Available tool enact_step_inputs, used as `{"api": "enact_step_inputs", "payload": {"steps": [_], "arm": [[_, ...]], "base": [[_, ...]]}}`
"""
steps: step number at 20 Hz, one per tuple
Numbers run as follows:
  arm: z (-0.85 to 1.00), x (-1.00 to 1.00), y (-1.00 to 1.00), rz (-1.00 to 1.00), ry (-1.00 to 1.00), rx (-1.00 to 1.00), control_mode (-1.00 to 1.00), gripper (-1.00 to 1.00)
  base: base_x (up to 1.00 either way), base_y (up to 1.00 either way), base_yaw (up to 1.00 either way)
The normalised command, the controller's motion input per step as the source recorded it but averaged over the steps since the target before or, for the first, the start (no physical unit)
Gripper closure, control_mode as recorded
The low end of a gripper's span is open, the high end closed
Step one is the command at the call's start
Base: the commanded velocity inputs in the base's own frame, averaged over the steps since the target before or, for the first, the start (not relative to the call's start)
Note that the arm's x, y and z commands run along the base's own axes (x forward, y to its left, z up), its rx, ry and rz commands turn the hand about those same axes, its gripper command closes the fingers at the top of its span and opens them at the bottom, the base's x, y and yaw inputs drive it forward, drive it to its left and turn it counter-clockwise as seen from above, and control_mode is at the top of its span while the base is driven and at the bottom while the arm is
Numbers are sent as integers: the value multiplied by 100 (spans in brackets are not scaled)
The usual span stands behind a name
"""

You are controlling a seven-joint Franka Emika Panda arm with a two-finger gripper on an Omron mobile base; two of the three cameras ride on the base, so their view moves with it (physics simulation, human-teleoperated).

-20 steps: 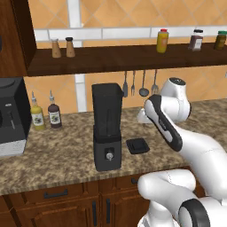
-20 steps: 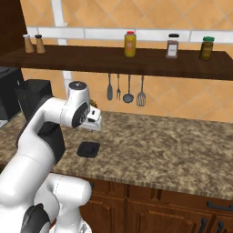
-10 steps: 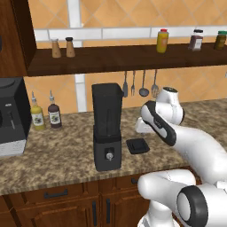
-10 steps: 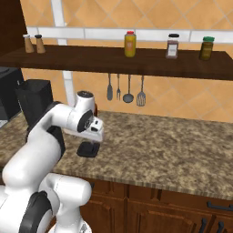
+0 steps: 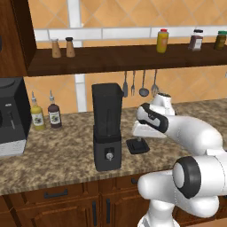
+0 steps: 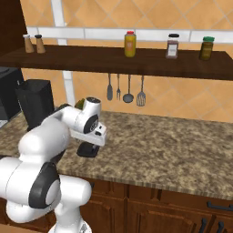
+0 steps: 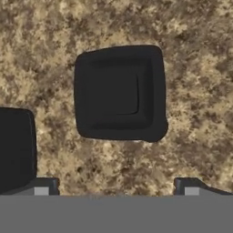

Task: Close the lid blender by securely placing the lid on top.

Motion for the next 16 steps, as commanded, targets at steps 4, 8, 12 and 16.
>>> {"api": "enact_step_inputs", "payload": {"steps": [4,8,12,16], "arm": [[-42,22,7,3,0,0,-100,-100],[-23,23,1,9,0,-9,-100,-100],[-36,27,5,7,0,-8,-100,-100],[-19,30,28,2,1,-3,-100,-100]], "base": [[0,0,0],[0,0,0],[0,0,0],[0,0,0]]}}
